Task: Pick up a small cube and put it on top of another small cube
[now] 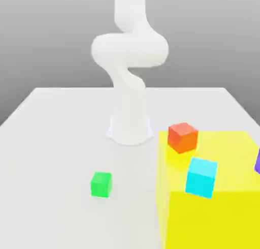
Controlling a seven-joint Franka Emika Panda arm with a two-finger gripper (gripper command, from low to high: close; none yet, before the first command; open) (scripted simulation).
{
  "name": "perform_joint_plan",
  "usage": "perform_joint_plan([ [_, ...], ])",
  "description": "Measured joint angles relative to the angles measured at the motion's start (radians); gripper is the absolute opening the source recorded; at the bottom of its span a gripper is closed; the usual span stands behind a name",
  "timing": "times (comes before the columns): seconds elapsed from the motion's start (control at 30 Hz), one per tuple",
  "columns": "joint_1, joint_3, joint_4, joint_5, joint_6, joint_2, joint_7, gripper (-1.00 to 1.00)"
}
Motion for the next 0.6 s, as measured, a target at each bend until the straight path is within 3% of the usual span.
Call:
perform_joint_plan([
  [0.27, -0.076, 0.027, -0.193, -0.087, 0.168, 0.220, 0.040, 0.00],
  [0.6, -0.155, -0.035, -0.432, -0.125, 0.380, 0.481, 0.034, 0.00],
])
